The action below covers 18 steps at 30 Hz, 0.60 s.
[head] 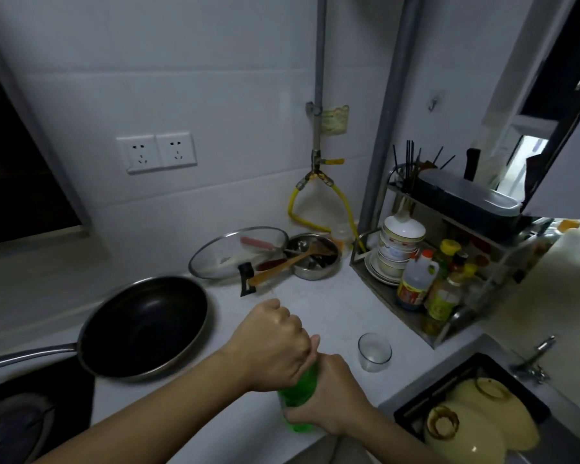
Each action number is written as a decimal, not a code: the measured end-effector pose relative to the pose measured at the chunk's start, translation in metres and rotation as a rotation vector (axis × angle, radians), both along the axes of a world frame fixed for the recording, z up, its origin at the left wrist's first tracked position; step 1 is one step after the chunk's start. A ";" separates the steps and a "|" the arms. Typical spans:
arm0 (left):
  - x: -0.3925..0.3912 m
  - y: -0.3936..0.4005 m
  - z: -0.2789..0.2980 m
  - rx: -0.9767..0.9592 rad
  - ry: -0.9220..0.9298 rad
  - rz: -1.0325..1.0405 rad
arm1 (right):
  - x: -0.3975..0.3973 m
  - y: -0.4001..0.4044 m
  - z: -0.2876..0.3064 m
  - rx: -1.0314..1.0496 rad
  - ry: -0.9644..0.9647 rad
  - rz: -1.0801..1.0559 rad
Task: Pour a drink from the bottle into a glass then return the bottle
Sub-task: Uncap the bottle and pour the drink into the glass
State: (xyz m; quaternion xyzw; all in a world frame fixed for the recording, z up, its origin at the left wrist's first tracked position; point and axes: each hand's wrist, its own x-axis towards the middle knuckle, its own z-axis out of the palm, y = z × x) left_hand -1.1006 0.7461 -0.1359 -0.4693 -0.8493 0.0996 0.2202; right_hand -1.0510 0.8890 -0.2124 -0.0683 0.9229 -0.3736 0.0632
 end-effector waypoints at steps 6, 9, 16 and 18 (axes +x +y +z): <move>-0.017 0.058 -0.007 -0.060 -0.138 0.070 | -0.020 0.050 -0.033 0.038 0.012 -0.108; -0.026 0.079 -0.013 -0.062 -0.194 0.158 | -0.026 0.058 -0.042 0.045 0.005 -0.206; -0.035 0.113 -0.026 -0.007 -0.342 0.402 | -0.042 0.061 -0.063 0.116 -0.071 -0.322; -0.037 0.103 -0.031 0.000 -0.335 0.211 | -0.045 0.064 -0.059 0.180 -0.018 -0.281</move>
